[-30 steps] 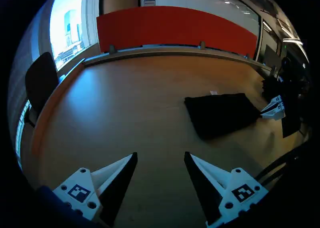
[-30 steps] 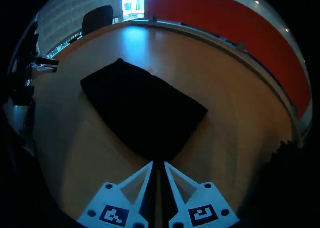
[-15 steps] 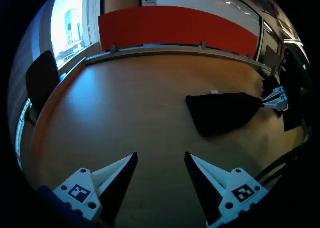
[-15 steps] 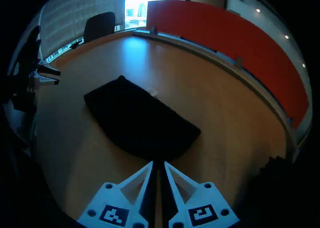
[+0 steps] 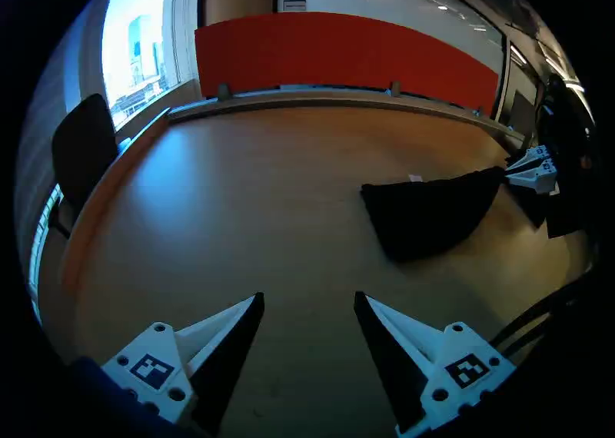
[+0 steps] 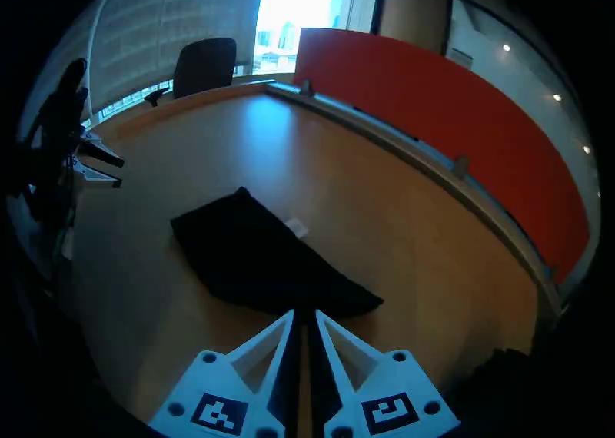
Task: Fold towel
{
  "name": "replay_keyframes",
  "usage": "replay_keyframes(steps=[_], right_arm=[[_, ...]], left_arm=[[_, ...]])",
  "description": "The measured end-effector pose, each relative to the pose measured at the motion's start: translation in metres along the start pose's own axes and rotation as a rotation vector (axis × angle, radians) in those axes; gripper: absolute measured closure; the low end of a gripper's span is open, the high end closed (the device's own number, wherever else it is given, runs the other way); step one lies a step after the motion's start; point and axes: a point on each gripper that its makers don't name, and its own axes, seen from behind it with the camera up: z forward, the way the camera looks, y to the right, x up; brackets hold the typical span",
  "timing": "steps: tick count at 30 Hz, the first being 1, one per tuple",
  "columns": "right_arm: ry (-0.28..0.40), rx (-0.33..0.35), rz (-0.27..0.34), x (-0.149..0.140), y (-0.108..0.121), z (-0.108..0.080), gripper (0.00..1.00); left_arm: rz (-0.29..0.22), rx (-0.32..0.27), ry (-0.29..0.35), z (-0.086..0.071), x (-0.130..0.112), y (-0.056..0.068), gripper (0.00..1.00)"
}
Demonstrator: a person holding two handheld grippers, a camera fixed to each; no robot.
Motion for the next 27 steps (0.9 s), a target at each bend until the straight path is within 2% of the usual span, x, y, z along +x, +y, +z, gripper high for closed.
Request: replay_keyframes(steps=[14,27], right_arm=[[0.032,0.037,-0.046,0.039,-0.006,0.011,0.95],[0.073,0.106,-0.112,0.088,-0.031,0.028,0.95]], left_arm=[[-0.023,0.011,0.007,-0.004,-0.001,-0.007,0.13],[-0.041,0.006,0.012,-0.004,-0.003,-0.004,0.14]])
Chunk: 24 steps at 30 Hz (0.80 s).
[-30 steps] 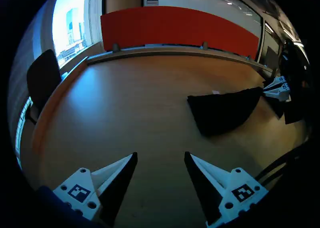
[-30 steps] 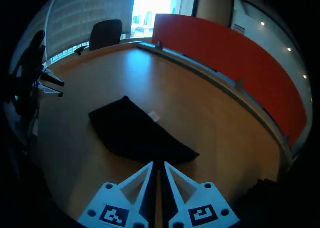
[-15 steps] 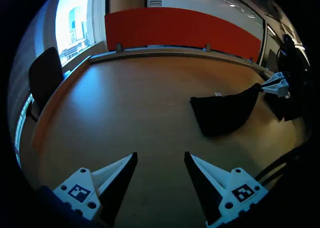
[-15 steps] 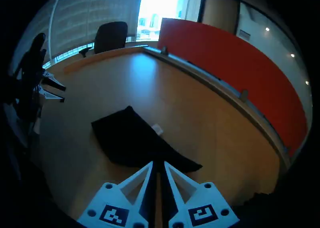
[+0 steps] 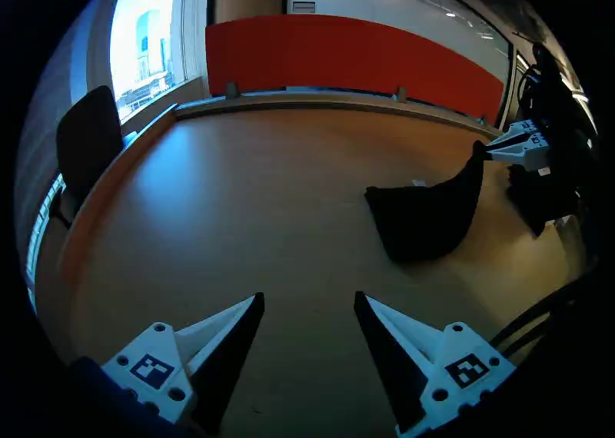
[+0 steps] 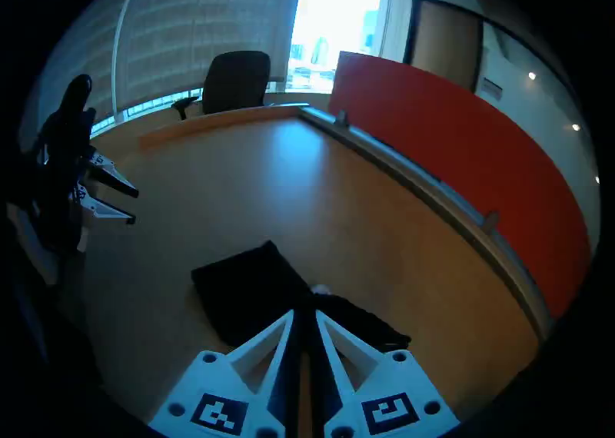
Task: Fold towel
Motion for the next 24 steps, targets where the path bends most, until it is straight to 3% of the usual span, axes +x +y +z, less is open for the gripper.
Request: replay_keyframes(steps=[12,24], right_arm=[[-0.009,0.078,-0.028,0.017,-0.032,0.030,0.95],[-0.059,0.204,0.006,0.009,-0.098,0.087,0.95]], left_arm=[[-0.018,-0.013,0.011,-0.005,-0.001,0.004,0.14],[-0.036,-0.009,0.021,-0.013,-0.003,-0.002,0.14]])
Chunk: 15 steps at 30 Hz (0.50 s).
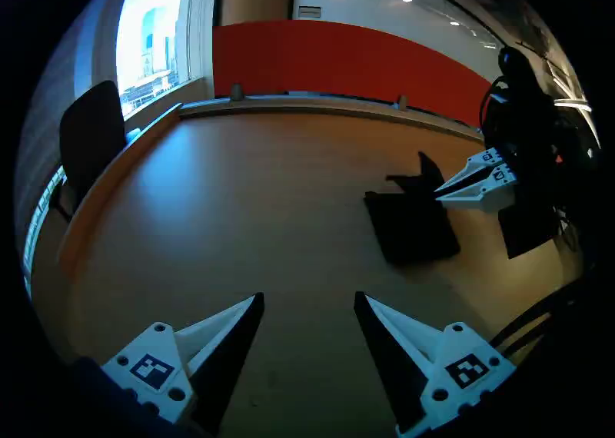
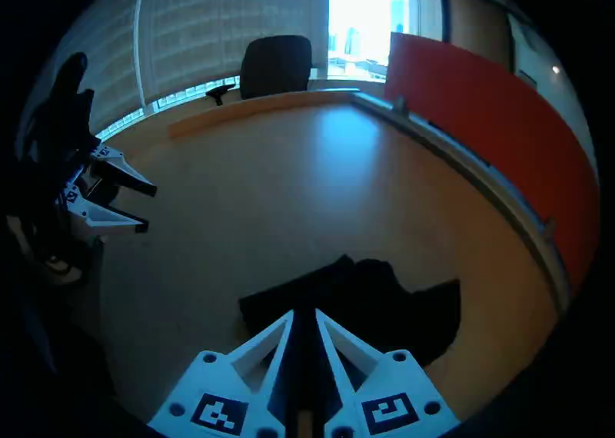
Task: Fold towel
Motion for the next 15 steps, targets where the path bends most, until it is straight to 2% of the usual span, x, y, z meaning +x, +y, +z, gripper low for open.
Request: replay_keyframes(steps=[3,6,15], right_arm=[[-0.027,0.025,0.023,-0.010,-0.011,0.017,0.95],[-0.051,0.036,0.036,-0.018,-0.017,0.027,0.95],[-0.067,0.040,0.033,-0.020,-0.017,0.033,0.95]], left_arm=[[-0.010,0.001,0.000,-0.001,-0.002,-0.001,0.14],[-0.018,0.001,0.001,-0.002,-0.004,-0.001,0.14],[-0.028,-0.001,0.002,-0.003,-0.007,-0.002,0.14]])
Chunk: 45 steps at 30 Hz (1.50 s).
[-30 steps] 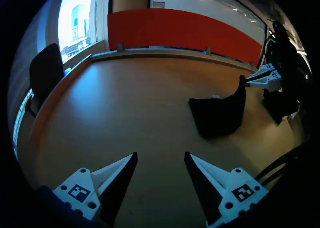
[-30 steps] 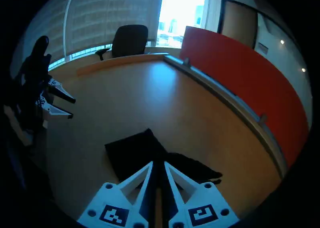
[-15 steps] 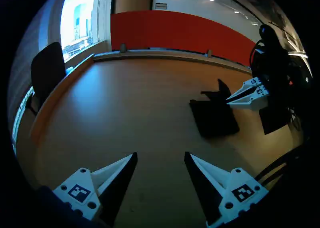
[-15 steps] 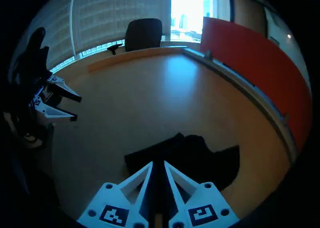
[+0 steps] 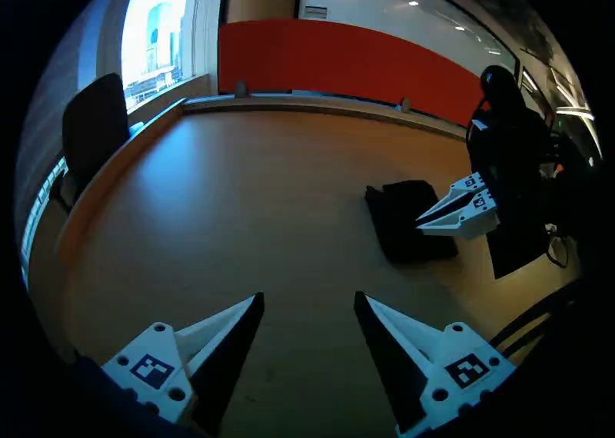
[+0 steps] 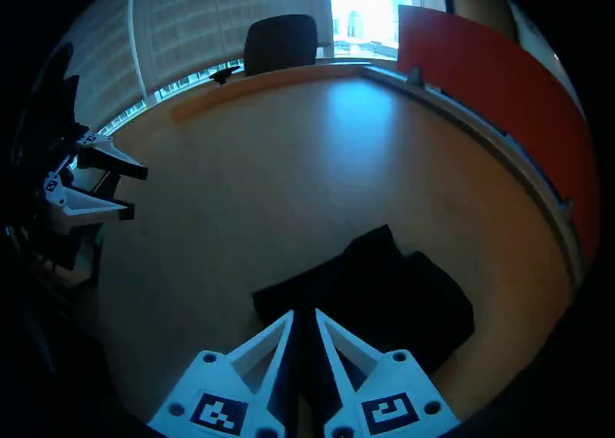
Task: Fold towel
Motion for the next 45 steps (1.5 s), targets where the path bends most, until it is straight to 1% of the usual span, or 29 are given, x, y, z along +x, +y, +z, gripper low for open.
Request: replay_keyframes(steps=[5,6,11,12,22,24,27,29,31,39,45], right_arm=[[0.000,0.001,0.003,0.000,0.001,-0.001,0.91],[0.000,0.000,0.003,0.000,0.001,-0.001,0.85],[-0.002,-0.006,0.006,-0.001,0.002,-0.002,0.36],[-0.002,-0.005,0.008,-0.001,0.002,-0.002,0.33],[0.000,-0.005,0.015,-0.004,0.001,-0.006,0.29],[0.001,-0.018,0.015,-0.005,0.004,-0.007,0.24],[0.002,-0.033,0.021,-0.007,0.007,-0.010,0.11],[0.004,-0.035,0.027,-0.010,0.006,-0.012,0.07],[0.007,-0.040,0.033,-0.013,0.006,-0.014,0.06],[0.013,-0.084,0.053,-0.025,0.013,-0.026,0.06],[0.017,-0.094,0.076,-0.034,0.011,-0.032,0.06]], left_arm=[[-0.003,0.004,0.003,-0.001,0.001,-0.003,0.14],[-0.004,0.005,0.004,-0.001,0.002,-0.003,0.14],[-0.006,0.009,0.004,-0.003,0.002,-0.006,0.14],[-0.006,0.010,0.004,-0.003,0.003,-0.006,0.14],[-0.005,0.012,0.003,-0.004,0.001,-0.007,0.14],[-0.004,0.012,0.003,-0.005,0.000,-0.007,0.14],[-0.001,0.013,0.004,-0.005,0.000,-0.008,0.14],[0.000,0.014,0.005,-0.005,0.000,-0.008,0.14],[0.000,0.015,0.006,-0.005,0.000,-0.009,0.14],[0.006,0.016,0.008,-0.006,0.000,-0.009,0.14],[0.012,0.014,0.004,-0.006,-0.002,-0.009,0.13]])
